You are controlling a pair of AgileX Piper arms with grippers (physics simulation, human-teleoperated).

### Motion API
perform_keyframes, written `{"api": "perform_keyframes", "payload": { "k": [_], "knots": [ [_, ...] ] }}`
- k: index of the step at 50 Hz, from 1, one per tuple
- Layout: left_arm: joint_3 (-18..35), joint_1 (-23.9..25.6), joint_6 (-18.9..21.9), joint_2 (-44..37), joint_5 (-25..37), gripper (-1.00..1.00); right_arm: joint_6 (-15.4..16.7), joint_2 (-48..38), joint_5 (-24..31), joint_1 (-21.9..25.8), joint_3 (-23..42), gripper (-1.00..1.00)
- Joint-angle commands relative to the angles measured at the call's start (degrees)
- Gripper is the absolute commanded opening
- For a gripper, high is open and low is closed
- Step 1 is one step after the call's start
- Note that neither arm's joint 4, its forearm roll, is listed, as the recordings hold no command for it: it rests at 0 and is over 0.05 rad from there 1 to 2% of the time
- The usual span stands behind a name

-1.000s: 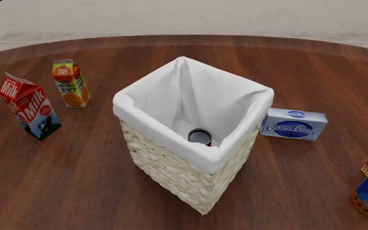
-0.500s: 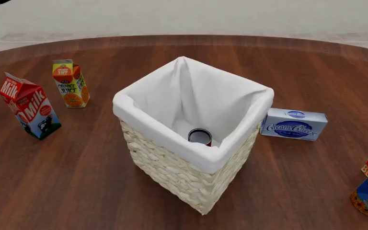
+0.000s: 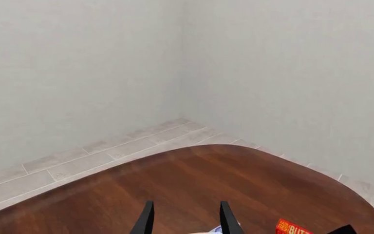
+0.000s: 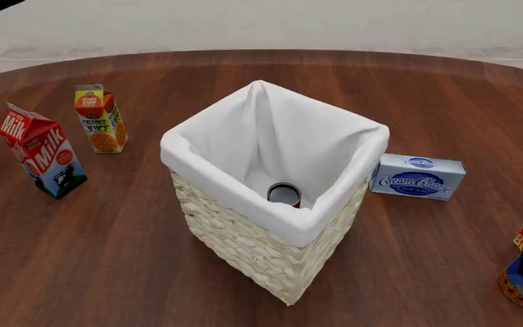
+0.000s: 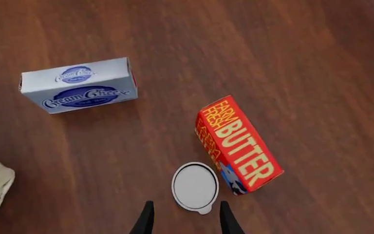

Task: Pick up the alphabet soup and the tomato sauce, and put them in the basket.

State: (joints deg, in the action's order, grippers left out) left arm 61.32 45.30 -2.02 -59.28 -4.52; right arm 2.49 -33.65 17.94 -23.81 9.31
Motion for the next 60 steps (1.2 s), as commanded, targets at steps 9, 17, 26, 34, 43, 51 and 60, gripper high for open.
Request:
{"api": "perform_keyframes", "payload": {
  "k": [9, 17, 26, 34, 43, 51, 60],
  "knots": [
    [-0.29, 0.34, -0.05, -0.17, -0.13, 1.0, 0.14, -3.35, -4.58, -1.01, -1.93, 1.0],
    [-0.47, 0.49, -0.07, -0.1, -0.11, 1.0, 0.04, -5.43, -7.15, -1.1, -2.6, 1.0],
    [-0.63, 0.63, -0.06, -0.07, -0.17, 1.0, 0.42, -6.98, -9.64, -1.82, -3.62, 1.0],
    [-0.66, 0.6, -0.03, -0.04, -0.17, 1.0, 0.33, -8.35, -11.45, -1.85, -3.98, 1.0],
    [-0.62, 0.63, -0.04, 0.0, -0.11, 1.0, 0.46, -11.58, -14.67, -1.92, -4.04, 1.0],
    [-0.57, 0.58, -0.04, -0.05, -0.17, 1.0, 0.47, -12.78, -16.18, -1.91, -4.38, 1.0],
    [-0.51, 0.72, -0.02, -0.11, -0.17, 1.0, 0.35, -15.55, -19.41, -2.22, -5.07, 1.0]
  ]
}}
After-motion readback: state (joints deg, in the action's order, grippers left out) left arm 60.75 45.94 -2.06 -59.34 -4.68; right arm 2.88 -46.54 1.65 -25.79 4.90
